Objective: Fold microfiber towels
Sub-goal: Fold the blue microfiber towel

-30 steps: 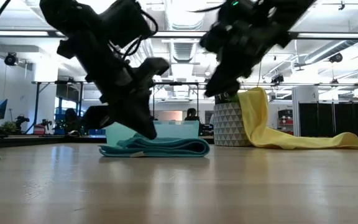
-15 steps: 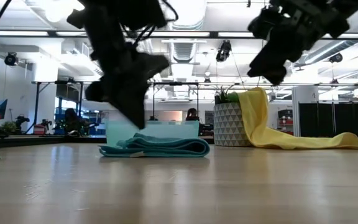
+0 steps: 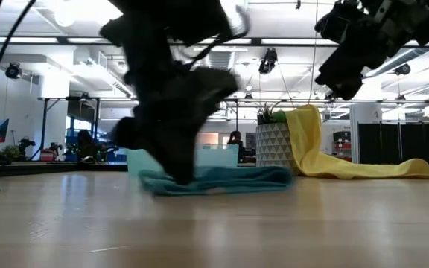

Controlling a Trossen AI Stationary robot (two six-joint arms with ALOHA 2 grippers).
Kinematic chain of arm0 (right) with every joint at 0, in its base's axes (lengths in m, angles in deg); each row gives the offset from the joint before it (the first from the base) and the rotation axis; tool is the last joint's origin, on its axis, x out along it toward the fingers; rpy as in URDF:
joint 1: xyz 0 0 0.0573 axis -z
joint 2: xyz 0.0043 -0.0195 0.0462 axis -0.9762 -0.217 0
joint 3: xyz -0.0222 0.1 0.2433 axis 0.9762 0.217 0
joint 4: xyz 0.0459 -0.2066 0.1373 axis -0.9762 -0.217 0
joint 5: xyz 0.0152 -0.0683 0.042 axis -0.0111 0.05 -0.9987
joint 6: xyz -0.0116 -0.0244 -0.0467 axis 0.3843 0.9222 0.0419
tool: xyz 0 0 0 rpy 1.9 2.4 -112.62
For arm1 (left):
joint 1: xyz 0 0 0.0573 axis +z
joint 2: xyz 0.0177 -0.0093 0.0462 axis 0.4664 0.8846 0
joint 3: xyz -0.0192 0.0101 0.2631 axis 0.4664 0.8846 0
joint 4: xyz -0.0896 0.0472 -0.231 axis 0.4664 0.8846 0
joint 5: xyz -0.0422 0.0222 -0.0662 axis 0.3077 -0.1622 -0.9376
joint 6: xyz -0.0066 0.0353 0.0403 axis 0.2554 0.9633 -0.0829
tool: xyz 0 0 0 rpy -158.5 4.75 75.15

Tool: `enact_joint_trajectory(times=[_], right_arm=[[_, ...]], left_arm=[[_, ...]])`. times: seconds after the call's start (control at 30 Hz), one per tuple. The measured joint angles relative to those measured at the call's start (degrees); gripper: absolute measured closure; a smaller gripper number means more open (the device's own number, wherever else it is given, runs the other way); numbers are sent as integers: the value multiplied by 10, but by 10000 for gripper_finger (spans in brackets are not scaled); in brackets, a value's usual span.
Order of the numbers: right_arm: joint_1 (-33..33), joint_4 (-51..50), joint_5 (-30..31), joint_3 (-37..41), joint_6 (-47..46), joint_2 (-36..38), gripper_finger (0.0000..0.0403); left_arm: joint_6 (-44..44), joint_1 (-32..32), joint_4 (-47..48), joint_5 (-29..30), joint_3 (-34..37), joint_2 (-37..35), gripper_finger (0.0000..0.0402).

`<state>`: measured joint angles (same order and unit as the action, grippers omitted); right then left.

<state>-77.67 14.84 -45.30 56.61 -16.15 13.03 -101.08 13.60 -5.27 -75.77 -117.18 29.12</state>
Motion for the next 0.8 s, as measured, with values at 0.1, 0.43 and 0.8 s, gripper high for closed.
enact_joint_trajectory(times=[0.1, 0.43, 0.8], right_arm=[[-8, 0, 0, 0, 0, 0, 309], [-47, -1, -2, 0, 2, -2, 310], [-117, 36, 27, 29, -75, -15, 310]], left_arm=[[-25, -12, -22, -5, -73, 46, 402], [38, -7, 20, 22, -164, 45, 402], [136, 17, 101, 98, -126, 5, 402]])
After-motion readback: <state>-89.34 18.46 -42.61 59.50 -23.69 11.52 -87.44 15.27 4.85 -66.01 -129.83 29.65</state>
